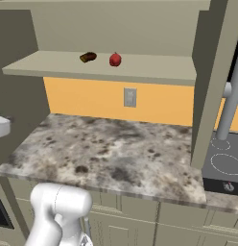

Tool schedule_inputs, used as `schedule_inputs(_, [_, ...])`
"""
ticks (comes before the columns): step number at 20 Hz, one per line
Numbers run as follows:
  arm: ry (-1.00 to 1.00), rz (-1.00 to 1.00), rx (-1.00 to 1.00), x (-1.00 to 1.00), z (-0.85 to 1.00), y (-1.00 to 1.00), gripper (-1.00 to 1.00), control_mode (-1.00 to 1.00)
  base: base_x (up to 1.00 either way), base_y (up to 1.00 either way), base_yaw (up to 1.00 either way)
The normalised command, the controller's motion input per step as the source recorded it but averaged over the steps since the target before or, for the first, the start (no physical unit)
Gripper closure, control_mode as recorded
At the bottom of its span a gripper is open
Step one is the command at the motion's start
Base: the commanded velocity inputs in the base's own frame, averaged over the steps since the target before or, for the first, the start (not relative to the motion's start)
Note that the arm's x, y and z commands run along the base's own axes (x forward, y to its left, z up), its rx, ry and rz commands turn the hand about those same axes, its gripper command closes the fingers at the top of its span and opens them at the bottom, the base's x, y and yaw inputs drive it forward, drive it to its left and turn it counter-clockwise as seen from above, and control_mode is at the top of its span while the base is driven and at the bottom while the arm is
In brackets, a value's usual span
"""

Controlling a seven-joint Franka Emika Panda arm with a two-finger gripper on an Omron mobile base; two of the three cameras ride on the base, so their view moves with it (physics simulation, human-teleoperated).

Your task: Pick the sweet potato, bell pepper from the counter and place them in the cabinet. Then close the cabinet.

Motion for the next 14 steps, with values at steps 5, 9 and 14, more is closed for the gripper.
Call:
schedule_inputs(5, [-0.44, 0.03, -0.02, -1.0, -0.33, -0.03, -1.0, -1.0, 0.0, 0.0, 0.0])
schedule_inputs(9, [-0.48, 0.04, -0.01, -1.0, -0.29, -0.05, -1.0, -1.0, 0.0, 0.0, 0.0])
schedule_inputs(14, [-0.46, 0.0, -0.08, -1.0, -0.33, 0.0, -1.0, -1.0, 0.0, 0.0, 0.0])
